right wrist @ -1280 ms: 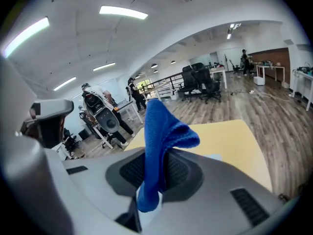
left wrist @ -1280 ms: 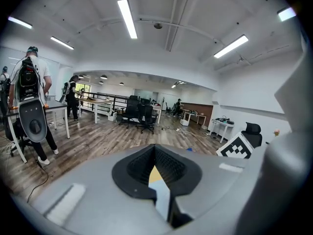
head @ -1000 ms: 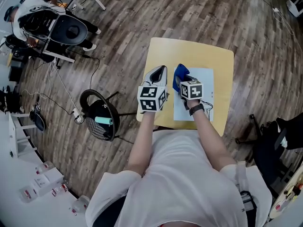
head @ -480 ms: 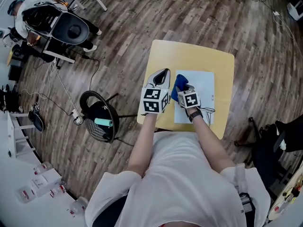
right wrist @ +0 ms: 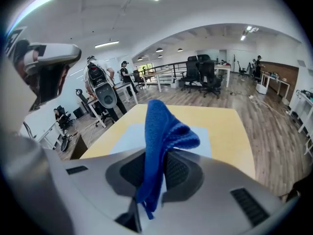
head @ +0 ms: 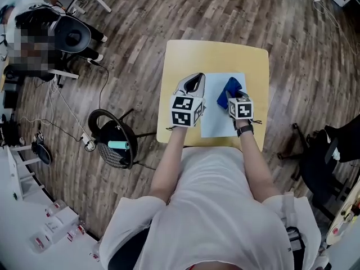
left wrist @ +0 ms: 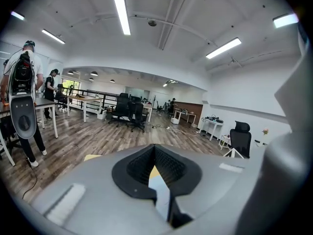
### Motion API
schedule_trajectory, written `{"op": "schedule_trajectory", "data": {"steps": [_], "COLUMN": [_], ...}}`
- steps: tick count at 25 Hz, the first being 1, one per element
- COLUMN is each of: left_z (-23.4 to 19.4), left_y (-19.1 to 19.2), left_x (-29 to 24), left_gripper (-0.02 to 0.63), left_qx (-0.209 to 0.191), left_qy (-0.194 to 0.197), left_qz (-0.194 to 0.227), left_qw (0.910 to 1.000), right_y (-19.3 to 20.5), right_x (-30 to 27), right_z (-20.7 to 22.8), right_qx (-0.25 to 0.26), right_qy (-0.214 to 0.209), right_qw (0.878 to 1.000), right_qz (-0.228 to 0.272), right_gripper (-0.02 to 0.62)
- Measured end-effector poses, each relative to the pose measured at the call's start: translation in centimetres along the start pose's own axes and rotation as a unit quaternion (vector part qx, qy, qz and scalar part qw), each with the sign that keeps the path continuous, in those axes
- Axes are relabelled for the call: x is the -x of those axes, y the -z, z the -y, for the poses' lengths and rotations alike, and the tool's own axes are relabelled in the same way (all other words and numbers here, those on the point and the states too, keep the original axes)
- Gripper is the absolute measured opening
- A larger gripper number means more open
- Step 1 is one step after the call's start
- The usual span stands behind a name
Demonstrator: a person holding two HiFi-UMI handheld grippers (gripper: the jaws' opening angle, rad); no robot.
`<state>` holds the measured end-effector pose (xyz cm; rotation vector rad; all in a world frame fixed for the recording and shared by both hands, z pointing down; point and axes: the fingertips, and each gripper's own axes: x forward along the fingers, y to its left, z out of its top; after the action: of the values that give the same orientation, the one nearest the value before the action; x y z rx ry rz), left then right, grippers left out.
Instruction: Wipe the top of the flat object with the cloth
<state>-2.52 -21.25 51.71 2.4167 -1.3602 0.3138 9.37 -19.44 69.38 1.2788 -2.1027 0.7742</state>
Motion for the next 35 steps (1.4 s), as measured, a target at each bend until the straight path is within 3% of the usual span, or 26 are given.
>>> {"op": "schedule_trajectory", "data": {"steps": [4,8,14,18,24,31,35], "left_z": [1.3,2.2,2.6,1.9,-1.3,-3.5,-4.4], "left_y": [-0.1,-0.9,-2.4,-2.5,-2.1,-1.7,-1.1], "left_x": [-0.7,-1.0,-1.1,-1.0,0.4,2.3,3.4], "left_gripper": [0.006,0.006,0.006,0.006,0.006,0.006,0.006], "left_qx": [-0.009,-0.010,-0.002,0.000,0.000,0.011,0.017], "left_qy": [0.014,0.026,0.037,0.028,-0.016,-0.044,-0.056], "left_qz": [-0.002,0.001,0.016,0.016,0.010,0.014,0.014], "left_qw": [0.9999,0.9996,0.9992,0.9995,0.9998,0.9989,0.9982], "right_y": [1.1,1.7,2.5,1.2,-2.2,-1.9,-0.9], "right_x": [2.0,3.9,4.9,4.5,2.8,-0.7,-2.2], "right_z": [5.4,9.0,10.7,8.2,-1.3,-11.8,-16.2], "right_qx": [-0.026,-0.055,-0.077,-0.109,-0.090,0.029,0.037], "right_qy": [0.064,0.103,0.117,0.066,-0.058,-0.146,-0.207], "right_qw": [0.998,0.993,0.990,0.991,0.993,0.989,0.978], "right_qz": [-0.001,0.003,0.008,0.035,0.057,0.015,0.003], "right_gripper": [0.066,0.066,0.065,0.066,0.064,0.065,0.066]}}
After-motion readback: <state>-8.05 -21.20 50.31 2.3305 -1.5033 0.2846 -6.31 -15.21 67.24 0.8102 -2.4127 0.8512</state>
